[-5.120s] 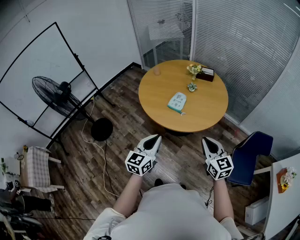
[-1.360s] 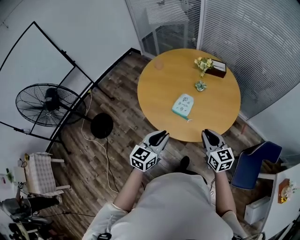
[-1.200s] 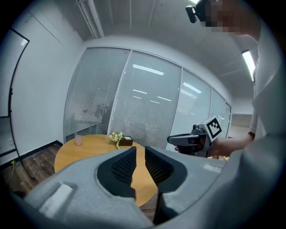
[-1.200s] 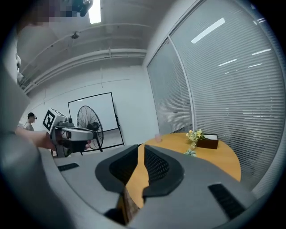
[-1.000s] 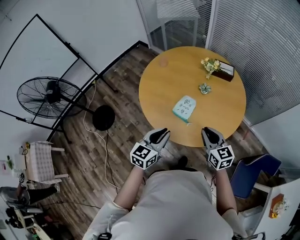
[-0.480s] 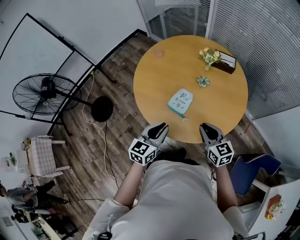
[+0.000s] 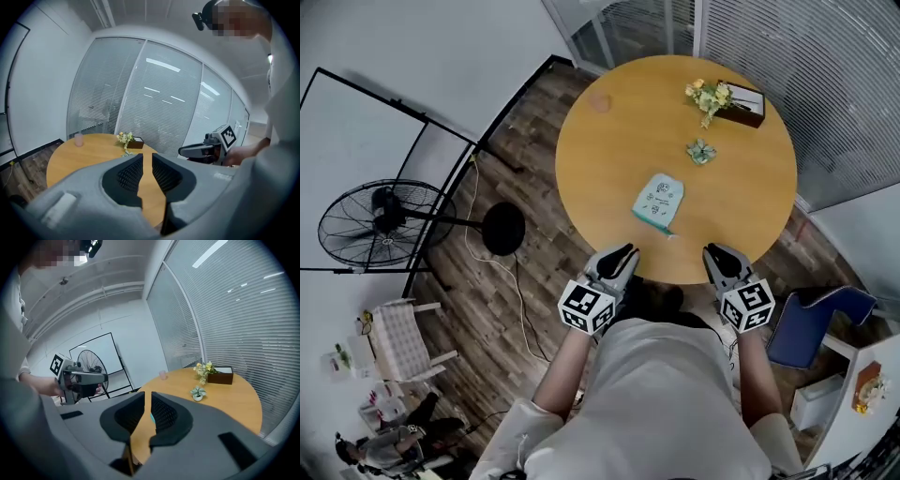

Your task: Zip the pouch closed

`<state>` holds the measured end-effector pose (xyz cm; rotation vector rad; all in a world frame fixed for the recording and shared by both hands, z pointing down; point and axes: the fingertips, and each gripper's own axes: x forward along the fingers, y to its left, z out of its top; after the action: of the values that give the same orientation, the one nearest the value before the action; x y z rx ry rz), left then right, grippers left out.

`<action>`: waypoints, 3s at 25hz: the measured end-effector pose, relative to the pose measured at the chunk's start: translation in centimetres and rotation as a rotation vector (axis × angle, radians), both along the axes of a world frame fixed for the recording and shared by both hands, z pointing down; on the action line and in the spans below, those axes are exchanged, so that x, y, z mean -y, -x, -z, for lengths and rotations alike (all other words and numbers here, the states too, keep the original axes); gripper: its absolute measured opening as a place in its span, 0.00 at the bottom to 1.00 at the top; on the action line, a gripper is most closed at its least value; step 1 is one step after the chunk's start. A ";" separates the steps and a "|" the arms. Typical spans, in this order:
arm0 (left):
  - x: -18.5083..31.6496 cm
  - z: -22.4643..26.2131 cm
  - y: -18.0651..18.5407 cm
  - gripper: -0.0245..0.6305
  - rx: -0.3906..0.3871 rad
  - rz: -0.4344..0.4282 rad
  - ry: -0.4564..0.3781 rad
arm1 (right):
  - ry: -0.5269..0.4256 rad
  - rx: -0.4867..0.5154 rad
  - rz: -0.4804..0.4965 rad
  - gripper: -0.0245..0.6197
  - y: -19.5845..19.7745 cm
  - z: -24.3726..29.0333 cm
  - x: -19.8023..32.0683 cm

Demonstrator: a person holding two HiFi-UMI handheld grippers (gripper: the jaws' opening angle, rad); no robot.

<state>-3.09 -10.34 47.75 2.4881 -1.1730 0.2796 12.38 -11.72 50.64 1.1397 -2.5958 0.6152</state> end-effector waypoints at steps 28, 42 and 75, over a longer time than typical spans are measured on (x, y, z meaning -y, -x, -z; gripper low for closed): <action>6.4 -16.4 -2.6 0.14 0.055 -0.326 0.233 | 0.191 -0.172 -0.106 0.10 1.7 -12.5 4.0; 7.2 -26.7 -4.4 0.14 0.120 -0.371 0.340 | 0.276 -0.303 0.040 0.14 2.8 -22.7 5.3; 6.2 -37.1 -7.9 0.15 0.248 -0.388 0.410 | 0.361 -0.347 0.369 0.07 6.6 -34.5 6.2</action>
<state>4.83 -16.58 84.87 2.3301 -0.6178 0.8611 5.83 -17.89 85.16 0.5757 -2.1993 0.6914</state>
